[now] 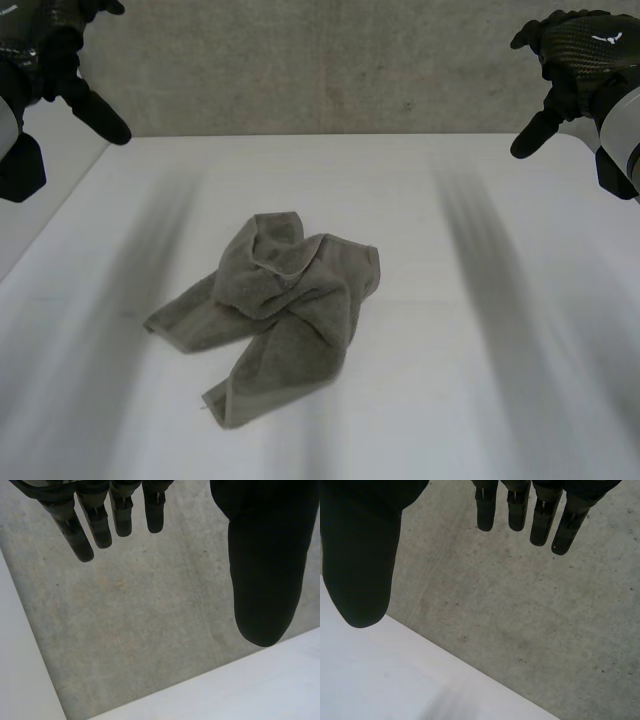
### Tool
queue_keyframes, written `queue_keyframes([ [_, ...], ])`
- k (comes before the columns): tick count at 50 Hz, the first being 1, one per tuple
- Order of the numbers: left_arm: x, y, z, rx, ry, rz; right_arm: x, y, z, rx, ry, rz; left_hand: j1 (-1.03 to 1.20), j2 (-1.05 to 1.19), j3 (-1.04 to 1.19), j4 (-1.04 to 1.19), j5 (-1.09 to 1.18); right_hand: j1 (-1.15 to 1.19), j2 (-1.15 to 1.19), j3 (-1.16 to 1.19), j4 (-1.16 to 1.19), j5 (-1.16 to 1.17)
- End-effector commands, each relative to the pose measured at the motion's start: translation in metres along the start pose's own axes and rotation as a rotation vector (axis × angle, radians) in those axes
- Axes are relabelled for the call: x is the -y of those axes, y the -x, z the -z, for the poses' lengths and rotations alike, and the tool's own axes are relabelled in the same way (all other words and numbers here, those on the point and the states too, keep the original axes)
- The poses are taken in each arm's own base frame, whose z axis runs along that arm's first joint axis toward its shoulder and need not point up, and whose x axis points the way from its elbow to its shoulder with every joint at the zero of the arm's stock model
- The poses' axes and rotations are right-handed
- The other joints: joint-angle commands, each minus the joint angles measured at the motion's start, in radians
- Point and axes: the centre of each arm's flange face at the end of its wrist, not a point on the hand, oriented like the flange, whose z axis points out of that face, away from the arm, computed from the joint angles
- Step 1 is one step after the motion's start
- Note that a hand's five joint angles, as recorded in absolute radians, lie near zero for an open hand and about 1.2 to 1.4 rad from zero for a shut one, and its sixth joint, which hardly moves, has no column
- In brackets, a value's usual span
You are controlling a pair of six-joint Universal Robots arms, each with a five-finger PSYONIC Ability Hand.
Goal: Fold the towel.
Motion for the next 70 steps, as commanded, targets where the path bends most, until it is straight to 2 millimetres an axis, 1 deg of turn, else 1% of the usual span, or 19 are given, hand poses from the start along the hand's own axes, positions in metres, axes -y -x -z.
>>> queue_keyframes([
  [1, -0.013, -0.003, 0.000, -0.073, 0.046, 0.001, -0.003, 0.002, 0.000, 0.019, 0.018, 0.003, -0.052, -0.047, -0.048, -0.047, -0.046, -0.029, -0.049, -0.033, -0.055, -0.053],
  [14, -0.023, 0.001, -0.004, -0.092, 0.075, 0.004, -0.010, 0.004, -0.002, 0.024, 0.026, 0.052, -0.064, -0.059, -0.060, -0.059, -0.058, -0.029, -0.049, -0.033, -0.055, -0.053],
  [21, -0.031, 0.005, -0.008, -0.081, 0.094, -0.003, -0.021, 0.014, -0.015, 0.096, -0.002, 0.053, -0.064, -0.059, -0.060, -0.059, -0.058, -0.029, -0.049, -0.033, -0.055, -0.053],
  [24, -0.045, 0.009, -0.019, -0.080, 0.114, -0.002, -0.033, 0.035, -0.021, 0.235, -0.011, 0.050, -0.064, -0.059, -0.060, -0.059, -0.058, -0.029, -0.049, -0.033, -0.055, -0.053],
  [26, -0.055, 0.008, -0.027, -0.104, 0.122, 0.000, -0.050, 0.066, -0.023, 0.430, -0.007, 0.043, -0.064, -0.059, -0.060, -0.059, -0.058, -0.029, -0.049, -0.033, -0.055, -0.053],
  [29, -0.074, 0.002, -0.038, -0.186, 0.147, 0.000, -0.058, 0.079, -0.025, 0.516, -0.008, 0.035, -0.064, -0.059, -0.060, -0.059, -0.058, -0.029, -0.049, -0.033, -0.055, -0.053],
  [34, -0.122, 0.010, -0.061, -0.292, 0.249, -0.025, -0.098, 0.117, -0.035, 0.723, 0.035, 0.005, -0.037, -0.033, -0.034, -0.033, -0.032, -0.029, -0.049, -0.033, -0.055, -0.053],
  [37, -0.136, 0.010, -0.066, -0.322, 0.275, -0.043, -0.107, 0.124, -0.038, 0.740, 0.046, 0.004, -0.034, -0.030, -0.031, -0.030, -0.029, -0.029, -0.049, -0.033, -0.055, -0.053],
  [44, -0.197, 0.005, -0.082, -0.466, 0.365, -0.179, -0.160, 0.149, -0.053, 0.784, 0.124, -0.014, 0.013, 0.017, 0.016, 0.017, 0.018, -0.029, -0.049, -0.033, -0.055, -0.053],
  [52, -0.243, -0.005, -0.077, -0.550, 0.480, -0.250, -0.201, 0.166, -0.057, 0.816, 0.174, -0.007, 0.147, 0.152, 0.151, 0.152, 0.153, 0.148, 0.128, 0.144, 0.122, 0.124],
  [56, -0.247, -0.018, -0.074, -0.587, 0.481, -0.266, -0.208, 0.169, -0.058, 0.823, 0.175, 0.014, 0.347, 0.352, 0.351, 0.352, 0.353, 0.360, 0.340, 0.356, 0.334, 0.336],
  [58, -0.242, -0.030, -0.076, -0.609, 0.450, -0.284, -0.209, 0.172, -0.061, 0.826, 0.155, 0.038, 0.762, 0.766, 0.765, 0.766, 0.768, 0.667, 0.647, 0.662, 0.641, 0.643],
  [59, -0.242, -0.030, -0.076, -0.609, 0.450, -0.284, -0.209, 0.172, -0.061, 0.826, 0.155, 0.039, 0.764, 0.769, 0.768, 0.769, 0.770, 0.669, 0.649, 0.664, 0.643, 0.645],
  [61, -0.229, -0.034, -0.084, -0.605, 0.395, -0.306, -0.201, 0.171, -0.067, 0.807, 0.119, 0.061, 1.013, 1.017, 1.016, 1.017, 1.019, 1.107, 1.087, 1.102, 1.081, 1.083],
  [64, -0.218, -0.036, -0.090, -0.598, 0.355, -0.316, -0.191, 0.169, -0.073, 0.785, 0.084, 0.076, 1.120, 1.124, 1.123, 1.124, 1.125, 1.193, 1.173, 1.189, 1.167, 1.169],
  [66, -0.188, -0.048, -0.101, -0.598, 0.243, -0.345, -0.158, 0.160, -0.090, 0.691, -0.023, 0.109, 1.148, 1.153, 1.152, 1.153, 1.154, 1.193, 1.173, 1.189, 1.167, 1.169],
  [67, -0.188, -0.048, -0.101, -0.598, 0.242, -0.346, -0.157, 0.160, -0.090, 0.691, -0.023, 0.109, 1.149, 1.153, 1.152, 1.153, 1.154, 1.193, 1.173, 1.189, 1.167, 1.169],
  [69, -0.147, -0.059, -0.113, -0.541, 0.099, -0.390, -0.099, 0.141, -0.106, 0.513, -0.186, 0.146, 1.149, 1.153, 1.152, 1.153, 1.154, 1.193, 1.173, 1.189, 1.167, 1.169],
  [70, -0.147, -0.060, -0.113, -0.540, 0.098, -0.390, -0.099, 0.141, -0.106, 0.512, -0.187, 0.146, 1.149, 1.153, 1.152, 1.153, 1.154, 1.193, 1.173, 1.189, 1.167, 1.169],
])
